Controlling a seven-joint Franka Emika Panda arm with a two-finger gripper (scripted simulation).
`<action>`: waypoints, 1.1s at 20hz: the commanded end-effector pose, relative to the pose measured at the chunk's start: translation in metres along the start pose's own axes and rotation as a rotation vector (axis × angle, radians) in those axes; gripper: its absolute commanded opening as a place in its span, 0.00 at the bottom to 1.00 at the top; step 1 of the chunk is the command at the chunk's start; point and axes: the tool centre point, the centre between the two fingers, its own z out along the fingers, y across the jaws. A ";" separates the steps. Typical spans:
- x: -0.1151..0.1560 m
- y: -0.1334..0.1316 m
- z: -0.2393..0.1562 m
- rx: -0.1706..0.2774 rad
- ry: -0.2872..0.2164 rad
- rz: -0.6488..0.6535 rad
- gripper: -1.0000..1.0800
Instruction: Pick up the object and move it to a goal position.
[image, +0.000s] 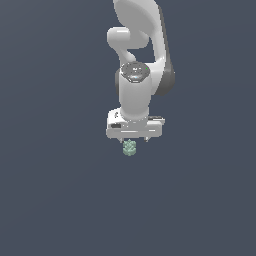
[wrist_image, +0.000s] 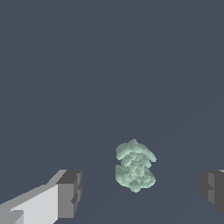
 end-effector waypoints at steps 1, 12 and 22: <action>0.000 0.000 0.000 0.000 0.000 0.000 0.96; -0.002 0.029 -0.006 -0.038 -0.004 0.025 0.96; -0.012 0.025 0.018 -0.032 -0.009 0.030 0.96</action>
